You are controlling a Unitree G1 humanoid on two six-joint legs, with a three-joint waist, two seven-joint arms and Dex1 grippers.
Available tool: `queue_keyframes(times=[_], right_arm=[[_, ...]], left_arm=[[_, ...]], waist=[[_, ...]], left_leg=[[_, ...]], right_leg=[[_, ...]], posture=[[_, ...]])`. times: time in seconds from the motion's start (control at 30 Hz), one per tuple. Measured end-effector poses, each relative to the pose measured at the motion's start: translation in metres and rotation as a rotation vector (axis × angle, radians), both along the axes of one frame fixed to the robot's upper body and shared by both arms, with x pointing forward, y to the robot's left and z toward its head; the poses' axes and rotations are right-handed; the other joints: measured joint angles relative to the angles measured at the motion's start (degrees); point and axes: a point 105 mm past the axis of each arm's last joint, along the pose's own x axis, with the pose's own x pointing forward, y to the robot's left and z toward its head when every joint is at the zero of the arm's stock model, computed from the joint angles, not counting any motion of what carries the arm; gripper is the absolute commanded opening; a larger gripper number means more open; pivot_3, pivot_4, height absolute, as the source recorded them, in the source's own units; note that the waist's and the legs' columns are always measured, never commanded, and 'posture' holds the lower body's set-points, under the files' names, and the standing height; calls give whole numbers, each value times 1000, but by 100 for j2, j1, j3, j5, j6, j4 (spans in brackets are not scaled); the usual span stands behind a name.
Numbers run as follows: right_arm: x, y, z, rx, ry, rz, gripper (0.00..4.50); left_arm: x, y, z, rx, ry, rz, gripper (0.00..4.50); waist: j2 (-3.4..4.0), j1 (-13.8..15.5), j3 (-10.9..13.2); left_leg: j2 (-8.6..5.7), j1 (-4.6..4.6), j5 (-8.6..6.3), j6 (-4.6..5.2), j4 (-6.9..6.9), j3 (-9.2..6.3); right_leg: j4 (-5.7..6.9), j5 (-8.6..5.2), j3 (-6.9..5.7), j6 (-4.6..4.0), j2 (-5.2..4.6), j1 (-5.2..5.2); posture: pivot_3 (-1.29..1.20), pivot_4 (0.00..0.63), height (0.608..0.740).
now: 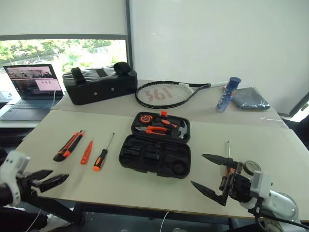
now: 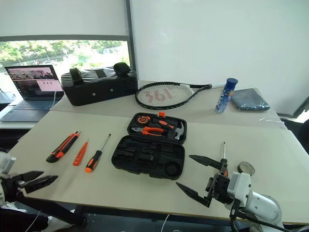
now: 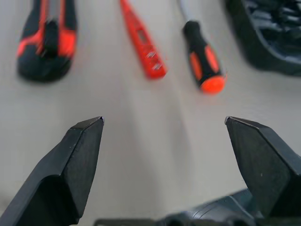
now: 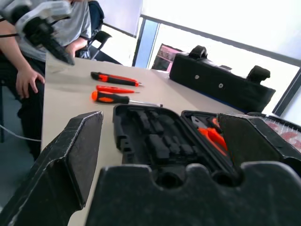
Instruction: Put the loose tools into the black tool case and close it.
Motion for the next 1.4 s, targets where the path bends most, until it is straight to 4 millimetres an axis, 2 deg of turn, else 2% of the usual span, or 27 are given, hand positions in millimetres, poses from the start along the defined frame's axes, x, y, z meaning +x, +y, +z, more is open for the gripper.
queue_keyframes(times=[0.1,0.2,0.3,0.43,0.47,0.5,0.57,0.67,0.73,0.77,0.9,1.0,1.1,1.2,1.27,1.33,1.4], right_arm=[[0,-3,-6,-12,20,-9,4500],[0,-5,-10,-24,26,-23,4500],[-1,-6,-12,-26,34,-30,4500],[-1,-6,-12,-25,36,-38,4500],[-1,-7,-12,-23,37,-42,4500],[0,-7,-12,-21,37,-49,4500],[0,-7,-12,-19,39,-53,4500],[-1,-8,-14,-18,47,-60,4500],[-2,-9,-15,-18,51,-65,4500],[-3,-10,-15,-19,52,-68,4500],[-5,-13,-16,-23,45,-81,4500],[-6,-16,-16,-28,38,-95,4500],[-10,-19,-21,-36,55,-107,4500],[-11,-21,-22,-38,57,-116,4500],[-11,-23,-21,-39,54,-130,4500],[-12,-27,-20,-39,54,-154,4500],[-12,-29,-18,-37,49,-170,4500]], left_arm=[[20,-21,4,3,47,-18,4440],[55,-44,8,84,47,-3,4440],[68,-63,4,113,79,-23,4440],[73,-79,-5,176,147,-58,4440],[74,-80,-6,180,157,-57,3929],[75,-80,-10,197,177,-52,3778],[73,-79,-17,231,217,-52,2936],[70,-79,-25,241,258,-62,1911],[70,-77,-25,252,263,-58,1110],[70,-76,-24,249,263,-61,877],[73,-75,-25,225,255,-52,851],[83,-74,-18,170,181,-34,851],[98,-83,19,61,-24,-87,851],[98,-105,60,1,-295,-319,851],[93,-123,76,37,-465,-514,851],[92,-135,78,106,-562,-666,851],[101,-148,68,217,-587,-849,851]], waist=[[7,-52,4],[6,-45,5],[6,-73,5],[5,-90,5],[5,-86,5],[5,-77,5],[5,-72,5],[5,-57,5],[5,-55,5],[5,-54,5],[5,-45,5],[4,-39,6],[-3,-26,10],[-2,-23,9],[0,-13,9],[4,-2,6],[4,57,6]], left_leg=[[0,-5,0,0,-2,-2],[-4,-8,0,0,-1,-13],[-6,-10,-1,-1,-1,-11],[-8,-23,-1,-1,-2,-15],[-9,-25,0,-1,-2,-16],[-9,-28,0,-1,-1,-17],[-11,-34,0,-2,0,-17],[-12,-43,1,-2,2,-18],[-12,-45,1,-2,3,-19],[-12,-46,1,-2,3,-19],[-13,-45,1,-2,5,-19],[-14,-50,3,-4,12,-20],[-14,-60,5,-7,20,-23],[-21,-59,5,-8,20,-19],[-22,-58,6,-9,19,-18],[-23,-56,6,-9,20,-17],[-26,-56,12,-10,25,-18]], right_leg=[[2,5,1,-8,7,-5],[4,23,1,-36,15,-1],[4,24,7,-37,16,-3],[8,24,6,-37,17,-20],[10,24,6,-37,17,-22],[12,24,5,-37,17,-26],[13,24,6,-37,17,-30],[14,24,5,-36,17,-37],[14,24,5,-36,17,-39],[14,24,5,-36,16,-39],[18,24,5,-36,16,-39],[29,23,5,-36,16,-46],[34,24,1,-37,16,-52],[34,23,4,-35,8,-50],[33,23,4,-35,8,-48],[34,23,5,-36,8,-46],[33,23,3,-35,12,-43]], posture=[[0,150,740],[0,150,740],[0,150,740],[0,150,740],[0,150,740],[0,150,740],[0,150,740],[0,150,740],[0,150,740],[0,150,740],[0,150,740],[0,150,740],[0,150,740],[0,150,740],[0,150,740],[0,150,740],[0,150,740]])
